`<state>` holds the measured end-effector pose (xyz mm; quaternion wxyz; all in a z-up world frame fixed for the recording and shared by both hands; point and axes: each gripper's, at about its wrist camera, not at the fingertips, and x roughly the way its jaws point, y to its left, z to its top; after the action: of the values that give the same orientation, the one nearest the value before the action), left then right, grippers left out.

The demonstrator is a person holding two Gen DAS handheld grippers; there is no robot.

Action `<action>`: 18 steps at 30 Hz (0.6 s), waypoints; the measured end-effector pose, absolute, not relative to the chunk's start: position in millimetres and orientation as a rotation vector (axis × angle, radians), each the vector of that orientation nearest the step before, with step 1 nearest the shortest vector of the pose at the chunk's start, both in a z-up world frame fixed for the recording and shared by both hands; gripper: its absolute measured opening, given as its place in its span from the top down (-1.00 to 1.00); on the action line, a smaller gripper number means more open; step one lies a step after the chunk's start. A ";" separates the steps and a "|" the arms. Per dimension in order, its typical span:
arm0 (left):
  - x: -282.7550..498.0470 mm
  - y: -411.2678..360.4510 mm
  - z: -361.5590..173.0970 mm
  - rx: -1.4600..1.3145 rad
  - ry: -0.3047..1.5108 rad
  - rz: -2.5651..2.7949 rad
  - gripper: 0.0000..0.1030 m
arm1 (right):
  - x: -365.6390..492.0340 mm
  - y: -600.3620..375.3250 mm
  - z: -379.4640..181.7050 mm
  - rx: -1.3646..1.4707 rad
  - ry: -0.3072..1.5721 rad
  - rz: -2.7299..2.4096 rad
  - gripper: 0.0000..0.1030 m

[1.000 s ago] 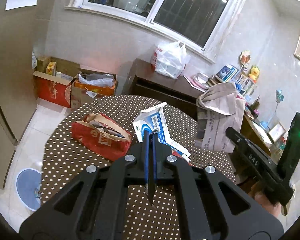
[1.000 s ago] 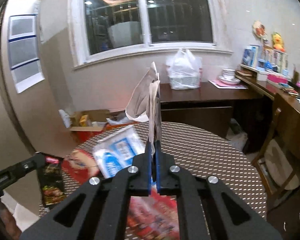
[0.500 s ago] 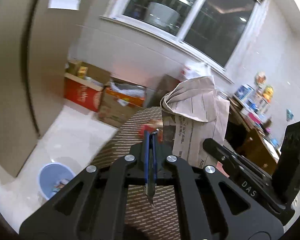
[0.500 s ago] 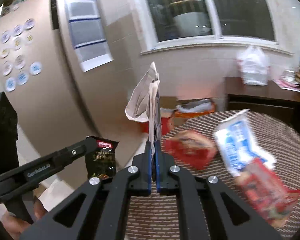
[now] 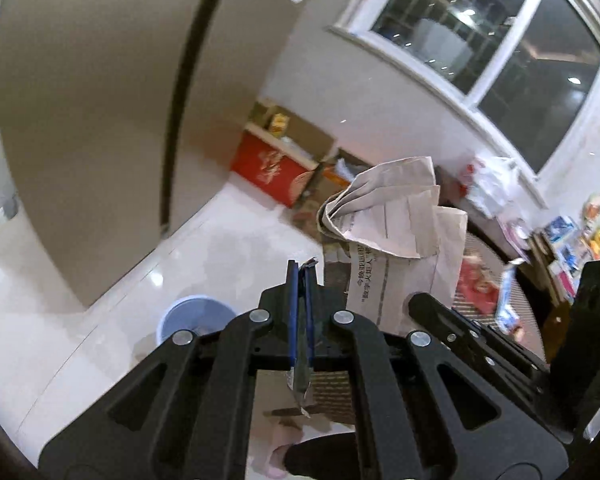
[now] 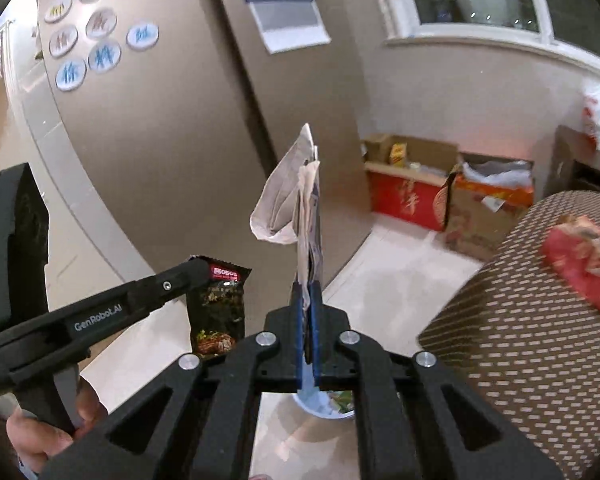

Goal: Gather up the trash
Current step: 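Carry both items over the blue bin and open both tools to drop them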

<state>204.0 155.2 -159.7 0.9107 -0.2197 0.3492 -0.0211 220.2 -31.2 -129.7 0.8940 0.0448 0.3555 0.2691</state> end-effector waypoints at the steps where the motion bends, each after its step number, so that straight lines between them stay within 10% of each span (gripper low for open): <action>1: 207.6 162.2 -167.0 -0.458 0.733 -0.032 0.94 | 225.0 -25.5 -136.0 0.092 0.749 0.556 0.92; 14: 276.6 187.0 -238.0 -0.433 0.895 0.068 0.89 | 263.3 -12.9 -178.8 0.069 0.795 0.491 0.92; 16: 286.8 189.3 -244.0 -0.448 0.933 0.061 0.72 | 266.6 -13.1 -183.6 0.072 0.805 0.490 0.92; 18: 290.1 190.3 -246.0 -0.450 0.940 0.073 -0.07 | 269.9 -13.6 -188.2 0.071 0.817 0.489 0.92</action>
<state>290.1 190.3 -246.0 0.8665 -0.2151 0.4490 0.0351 269.9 -13.6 -188.2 0.8882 0.0343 0.3932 0.2353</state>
